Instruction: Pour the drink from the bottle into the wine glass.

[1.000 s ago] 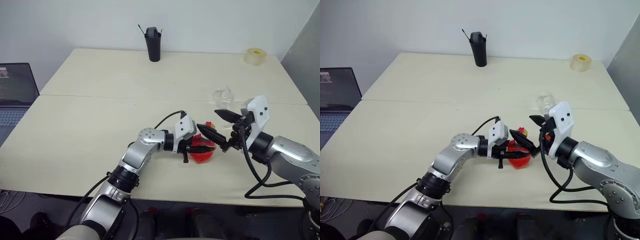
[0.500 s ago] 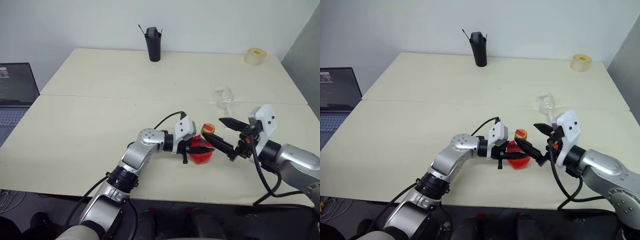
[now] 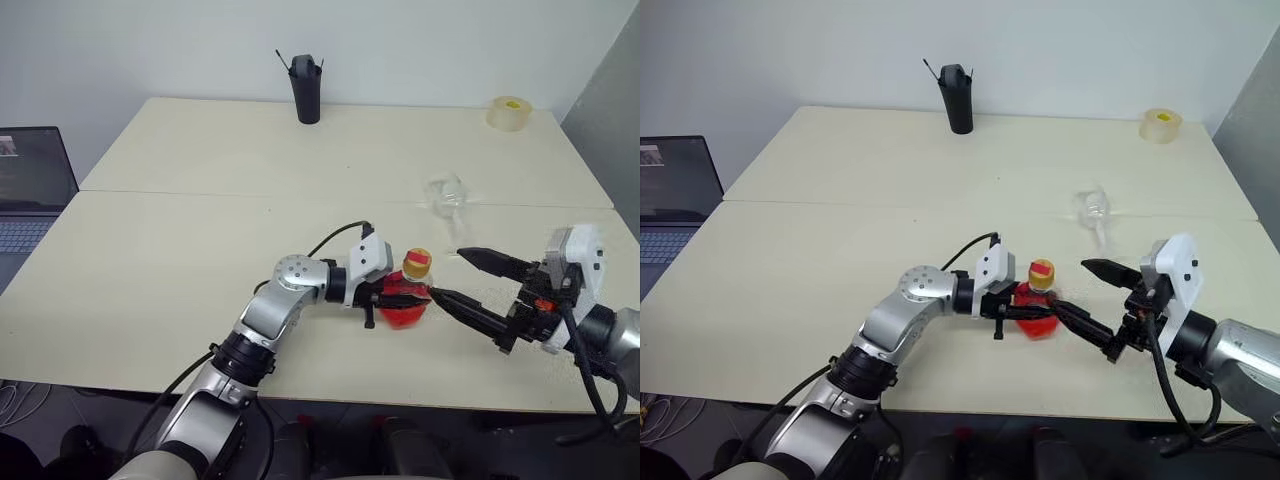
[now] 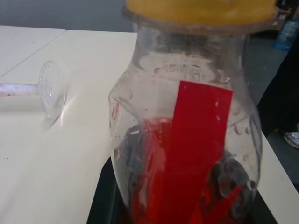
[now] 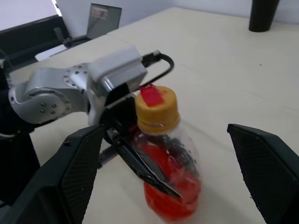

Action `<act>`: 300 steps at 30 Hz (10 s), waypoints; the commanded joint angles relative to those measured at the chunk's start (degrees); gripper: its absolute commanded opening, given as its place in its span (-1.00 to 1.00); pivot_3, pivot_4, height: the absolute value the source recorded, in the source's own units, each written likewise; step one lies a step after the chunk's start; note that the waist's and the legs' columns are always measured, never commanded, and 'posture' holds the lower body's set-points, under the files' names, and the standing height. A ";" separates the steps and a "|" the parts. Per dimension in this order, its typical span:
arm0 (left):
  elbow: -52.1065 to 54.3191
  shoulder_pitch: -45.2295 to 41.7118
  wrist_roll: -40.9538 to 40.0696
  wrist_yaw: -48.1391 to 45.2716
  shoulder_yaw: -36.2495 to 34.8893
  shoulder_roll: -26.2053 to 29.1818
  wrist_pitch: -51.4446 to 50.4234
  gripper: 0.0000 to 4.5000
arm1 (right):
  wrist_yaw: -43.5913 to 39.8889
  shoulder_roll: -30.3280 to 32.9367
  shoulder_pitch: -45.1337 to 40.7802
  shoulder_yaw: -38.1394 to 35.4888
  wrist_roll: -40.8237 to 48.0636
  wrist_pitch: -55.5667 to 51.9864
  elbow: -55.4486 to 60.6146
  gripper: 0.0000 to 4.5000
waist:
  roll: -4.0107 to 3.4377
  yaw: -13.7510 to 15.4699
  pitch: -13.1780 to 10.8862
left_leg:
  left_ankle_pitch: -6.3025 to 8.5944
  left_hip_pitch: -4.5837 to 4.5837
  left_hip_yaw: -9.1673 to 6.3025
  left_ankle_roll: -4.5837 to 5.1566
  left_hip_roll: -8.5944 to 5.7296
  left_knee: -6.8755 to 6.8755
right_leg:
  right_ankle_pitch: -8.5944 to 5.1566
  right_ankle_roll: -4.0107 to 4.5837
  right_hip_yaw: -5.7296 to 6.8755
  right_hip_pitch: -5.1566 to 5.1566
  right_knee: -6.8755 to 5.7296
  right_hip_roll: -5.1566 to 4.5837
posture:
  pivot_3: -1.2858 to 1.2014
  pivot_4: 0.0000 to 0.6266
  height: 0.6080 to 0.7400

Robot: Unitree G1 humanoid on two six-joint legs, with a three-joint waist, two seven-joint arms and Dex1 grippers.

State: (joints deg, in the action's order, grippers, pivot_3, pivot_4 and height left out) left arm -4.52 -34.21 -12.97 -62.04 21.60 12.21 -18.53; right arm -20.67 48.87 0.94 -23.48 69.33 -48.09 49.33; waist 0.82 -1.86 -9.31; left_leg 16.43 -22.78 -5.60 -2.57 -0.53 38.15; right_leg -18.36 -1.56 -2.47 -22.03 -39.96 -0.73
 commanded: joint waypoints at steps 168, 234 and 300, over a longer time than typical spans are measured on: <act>4.02 0.24 -1.41 -0.57 1.42 0.95 2.13 -0.61 | -1.83 -0.08 -8.64 8.89 -4.79 4.85 -4.44 1.00 | 0.01 0.11 -0.01 | 0.00 0.21 -0.08 0.00 0.04 -0.01 | 0.00 0.00 0.03 0.28 0.09 0.06 | 0.03 -0.52 1.00; 2.82 0.55 -1.38 0.10 1.48 0.26 3.67 -0.61 | -3.04 -4.32 -9.22 1.28 9.06 8.70 -4.29 -0.45 | 0.01 0.02 -0.01 | 0.00 0.22 -0.09 0.00 0.05 -0.01 | 0.00 0.00 0.04 0.28 0.09 0.03 | 0.03 -0.52 1.00; -24.37 -10.03 6.40 33.72 -20.78 2.01 12.25 -0.61 | 3.60 -12.85 -19.42 19.56 -26.06 0.13 -8.97 1.00 | -0.12 0.07 0.05 | 0.01 0.65 -0.09 0.01 0.04 -0.19 | -0.02 -0.01 0.03 0.61 0.24 0.04 | 0.03 -0.52 1.00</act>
State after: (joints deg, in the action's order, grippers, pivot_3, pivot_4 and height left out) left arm -28.27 -42.59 -7.03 -31.39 2.97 13.92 -8.73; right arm -16.80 36.21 -17.31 -4.74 44.58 -48.91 39.98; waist 0.70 -1.79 -9.26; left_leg 16.44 -22.14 -5.69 -2.56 -0.49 37.97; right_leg -18.38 -1.57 -2.43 -21.43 -39.72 -0.77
